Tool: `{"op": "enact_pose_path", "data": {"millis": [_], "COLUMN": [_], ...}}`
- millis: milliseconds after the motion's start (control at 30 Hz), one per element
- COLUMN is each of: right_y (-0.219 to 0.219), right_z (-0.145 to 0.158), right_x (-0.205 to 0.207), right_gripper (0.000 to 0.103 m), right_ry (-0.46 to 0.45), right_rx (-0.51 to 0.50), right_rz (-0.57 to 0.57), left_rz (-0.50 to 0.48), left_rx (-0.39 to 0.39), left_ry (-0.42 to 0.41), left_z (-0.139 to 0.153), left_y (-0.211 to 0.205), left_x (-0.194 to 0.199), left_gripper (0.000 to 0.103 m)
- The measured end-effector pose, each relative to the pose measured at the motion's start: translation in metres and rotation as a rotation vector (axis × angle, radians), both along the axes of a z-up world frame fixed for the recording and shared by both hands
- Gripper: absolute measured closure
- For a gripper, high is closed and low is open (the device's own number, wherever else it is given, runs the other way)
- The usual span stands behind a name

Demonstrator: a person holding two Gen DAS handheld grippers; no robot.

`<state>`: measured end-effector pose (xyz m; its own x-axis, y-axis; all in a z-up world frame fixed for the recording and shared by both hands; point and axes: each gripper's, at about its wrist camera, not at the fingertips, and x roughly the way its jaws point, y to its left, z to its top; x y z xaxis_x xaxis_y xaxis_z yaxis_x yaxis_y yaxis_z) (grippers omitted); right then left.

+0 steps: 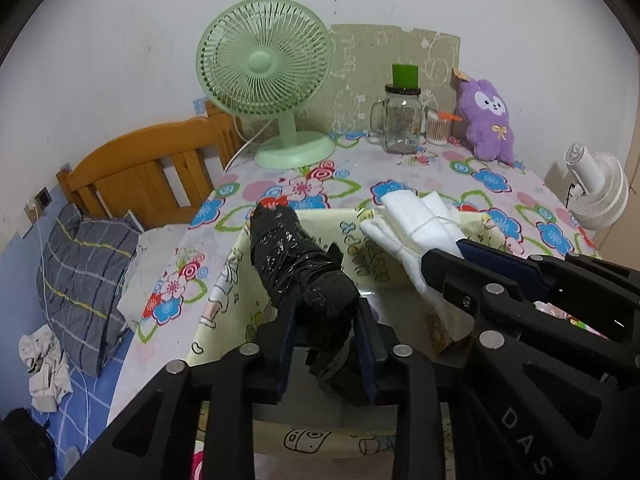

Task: Organize soft objects
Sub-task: 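Lower both items into the box and open both tools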

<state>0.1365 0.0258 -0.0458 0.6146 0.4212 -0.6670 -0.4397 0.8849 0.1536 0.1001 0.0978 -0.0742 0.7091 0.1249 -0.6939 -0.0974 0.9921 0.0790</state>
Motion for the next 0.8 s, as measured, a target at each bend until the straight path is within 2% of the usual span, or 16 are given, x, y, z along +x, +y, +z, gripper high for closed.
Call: {"op": "enact_pose_path", "data": {"millis": [100, 167, 200, 233, 267, 467, 633, 800], "right_y": [0.001, 0.002, 0.002, 0.003, 0.002, -0.001, -0.006, -0.015], "right_z": [-0.003, -0.005, -0.007, -0.008, -0.008, -0.003, 0.006, 0.012], "right_x": [0.0, 0.001, 0.001, 0.001, 0.001, -0.005, -0.011, -0.014], "right_gripper": [0.079, 0.067, 0.054, 0.046, 0.043, 0.034, 0.019, 0.017], "right_ry": [0.014, 0.029, 0.037, 0.047, 0.049, 0.029, -0.014, -0.044], "right_rx": [0.015, 0.017, 0.013, 0.015, 0.025, 0.032, 0.023, 0.01], "right_rz": [0.01, 0.019, 0.022, 0.026, 0.029, 0.039, 0.013, -0.006], "left_rz": [0.003, 0.005, 0.01, 0.014, 0.018, 0.0, -0.014, -0.029], "left_rx": [0.01, 0.006, 0.001, -0.002, -0.009, -0.028, -0.033, -0.031], "left_ry": [0.001, 0.001, -0.003, -0.004, -0.006, -0.017, -0.042, -0.056], "left_z": [-0.003, -0.003, -0.003, -0.003, -0.002, 0.002, 0.009, 0.013], "left_y": [0.001, 0.002, 0.003, 0.004, 0.005, 0.003, -0.002, -0.009], "left_x": [-0.002, -0.003, -0.005, -0.005, -0.006, -0.011, -0.014, -0.017], "left_gripper": [0.057, 0.035, 0.031, 0.026, 0.023, 0.014, 0.008, 0.007]}}
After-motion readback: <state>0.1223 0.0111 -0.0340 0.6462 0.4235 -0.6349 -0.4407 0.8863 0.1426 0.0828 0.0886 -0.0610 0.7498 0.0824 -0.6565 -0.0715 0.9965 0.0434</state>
